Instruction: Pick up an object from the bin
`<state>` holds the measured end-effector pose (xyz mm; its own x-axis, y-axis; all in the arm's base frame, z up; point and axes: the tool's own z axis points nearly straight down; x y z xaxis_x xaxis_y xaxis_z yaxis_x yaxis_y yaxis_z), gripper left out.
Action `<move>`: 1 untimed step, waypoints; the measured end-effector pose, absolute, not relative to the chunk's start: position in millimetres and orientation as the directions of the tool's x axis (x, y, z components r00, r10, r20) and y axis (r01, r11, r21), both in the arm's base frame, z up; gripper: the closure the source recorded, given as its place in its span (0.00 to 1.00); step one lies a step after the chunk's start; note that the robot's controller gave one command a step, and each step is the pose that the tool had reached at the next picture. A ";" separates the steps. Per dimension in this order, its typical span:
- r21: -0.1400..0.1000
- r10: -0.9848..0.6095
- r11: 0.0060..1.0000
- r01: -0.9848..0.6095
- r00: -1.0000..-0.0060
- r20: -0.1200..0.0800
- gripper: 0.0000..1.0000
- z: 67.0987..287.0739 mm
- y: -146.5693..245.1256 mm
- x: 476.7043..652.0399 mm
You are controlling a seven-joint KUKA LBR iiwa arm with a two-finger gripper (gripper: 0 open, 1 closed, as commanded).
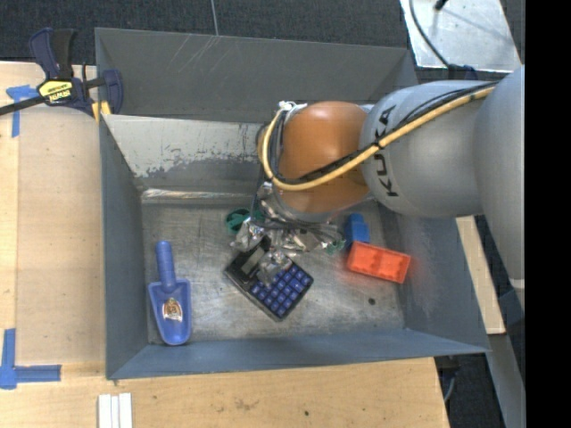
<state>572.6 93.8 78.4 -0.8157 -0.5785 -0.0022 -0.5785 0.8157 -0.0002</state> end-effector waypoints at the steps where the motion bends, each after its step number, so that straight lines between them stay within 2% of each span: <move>1: 0.000 -0.578 0.816 -0.578 -0.816 -0.002 1.00 78.4 93.8 572.6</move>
Offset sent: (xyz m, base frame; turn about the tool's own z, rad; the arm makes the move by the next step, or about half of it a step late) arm 0.0000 0.0001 0.0231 0.0000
